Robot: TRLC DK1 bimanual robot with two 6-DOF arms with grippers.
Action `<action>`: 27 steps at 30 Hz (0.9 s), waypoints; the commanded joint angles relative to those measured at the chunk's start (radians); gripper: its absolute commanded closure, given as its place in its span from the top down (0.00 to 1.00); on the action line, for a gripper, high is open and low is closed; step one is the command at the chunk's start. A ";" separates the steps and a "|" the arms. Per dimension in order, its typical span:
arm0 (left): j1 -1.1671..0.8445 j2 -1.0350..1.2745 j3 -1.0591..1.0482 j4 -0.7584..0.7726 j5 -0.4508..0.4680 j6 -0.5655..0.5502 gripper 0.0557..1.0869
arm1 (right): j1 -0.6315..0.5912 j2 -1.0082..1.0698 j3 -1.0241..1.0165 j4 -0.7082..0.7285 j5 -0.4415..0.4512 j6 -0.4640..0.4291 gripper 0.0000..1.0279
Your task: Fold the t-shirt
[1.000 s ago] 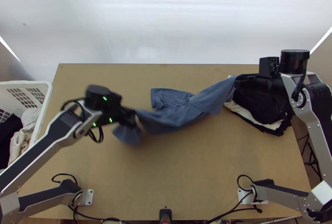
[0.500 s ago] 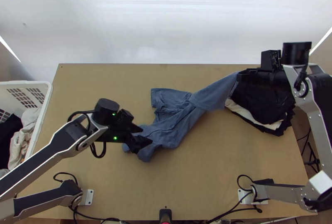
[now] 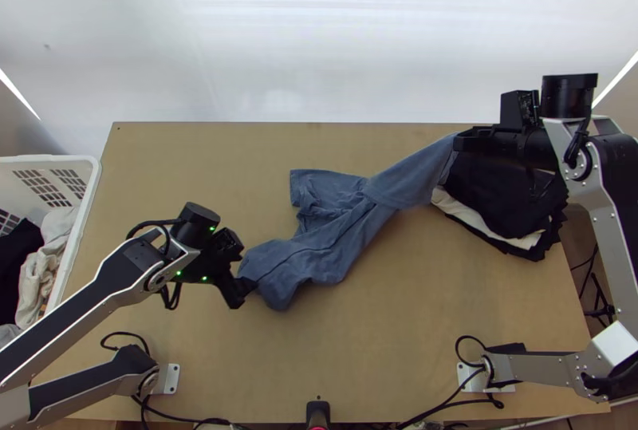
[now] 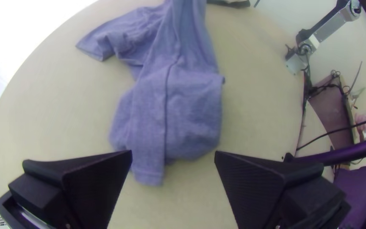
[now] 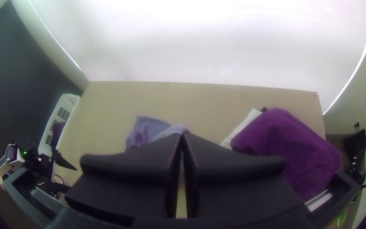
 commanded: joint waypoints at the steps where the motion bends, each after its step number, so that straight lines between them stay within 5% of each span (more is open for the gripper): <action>1: 0.104 0.022 -0.027 -0.118 0.141 0.067 0.92 | 0.005 -0.001 0.008 -0.001 0.001 0.004 0.03; 5: 0.218 0.166 -0.007 -0.226 0.198 0.092 0.92 | 0.009 -0.005 0.003 -0.002 0.001 0.006 0.03; 7: 0.299 0.220 0.019 -0.293 0.301 0.130 0.92 | 0.011 -0.005 0.002 -0.004 0.001 0.007 0.03; 12: 0.394 0.280 0.073 -0.296 0.422 0.121 0.92 | 0.022 -0.005 0.003 -0.004 0.001 0.012 0.03; 27: 0.416 0.369 -0.002 -0.158 0.439 0.144 0.92 | 0.039 0.002 0.032 -0.004 0.013 0.024 0.03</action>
